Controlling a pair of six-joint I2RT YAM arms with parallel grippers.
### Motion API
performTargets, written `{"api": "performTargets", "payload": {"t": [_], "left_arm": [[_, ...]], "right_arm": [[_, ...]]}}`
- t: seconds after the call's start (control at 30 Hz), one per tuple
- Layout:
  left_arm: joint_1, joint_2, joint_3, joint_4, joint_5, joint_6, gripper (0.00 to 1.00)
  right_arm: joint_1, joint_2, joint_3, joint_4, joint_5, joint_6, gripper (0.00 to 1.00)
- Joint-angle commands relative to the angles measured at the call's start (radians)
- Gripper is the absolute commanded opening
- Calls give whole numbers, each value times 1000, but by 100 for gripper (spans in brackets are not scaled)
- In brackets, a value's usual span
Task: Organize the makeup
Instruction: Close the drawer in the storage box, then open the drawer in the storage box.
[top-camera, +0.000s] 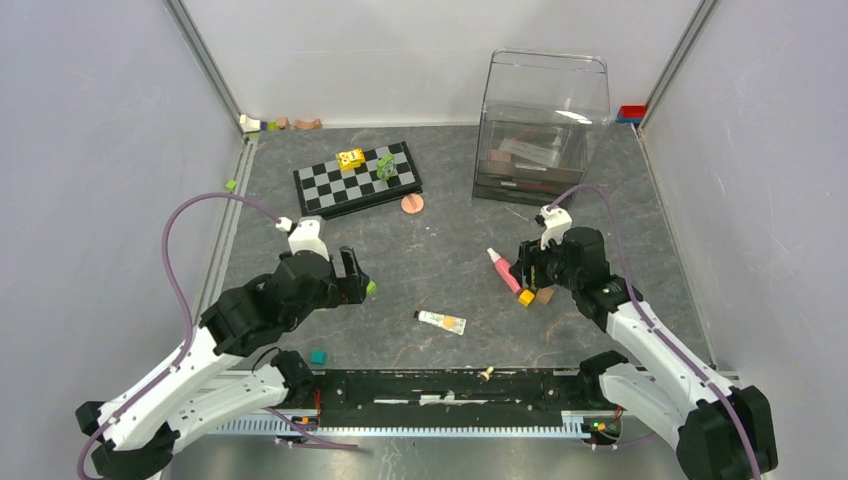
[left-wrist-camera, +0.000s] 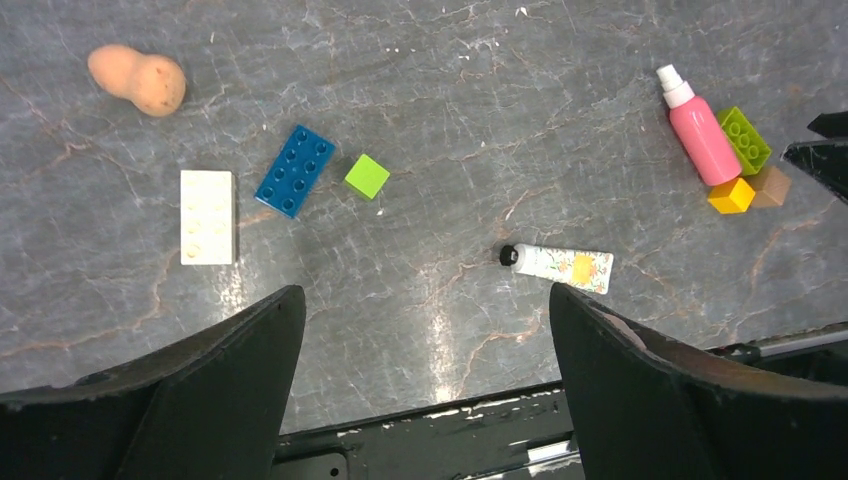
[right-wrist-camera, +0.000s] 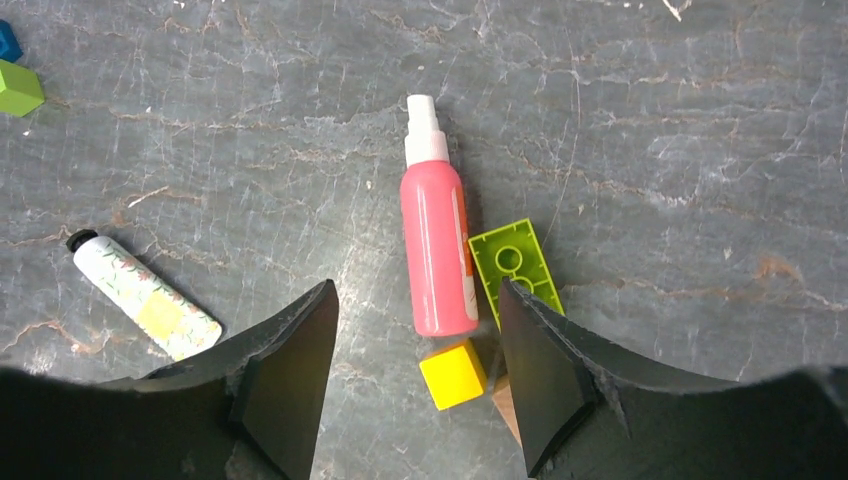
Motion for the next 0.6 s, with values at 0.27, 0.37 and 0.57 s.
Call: {"api": "performTargets", "payload": {"t": [0.27,0.37,0.57], "left_arm": [[3,-96,-84,-14,10,-224,100],[3,-76,-73,-14,7,-211,100],[3,-22,-37,-2,17,-157,100]], "right_arm": [[1,-147,-15,-148,93,52,71],[1,-166,-20,-160,113,52,71],[0,-157,-6,-175,188,98,72]]}}
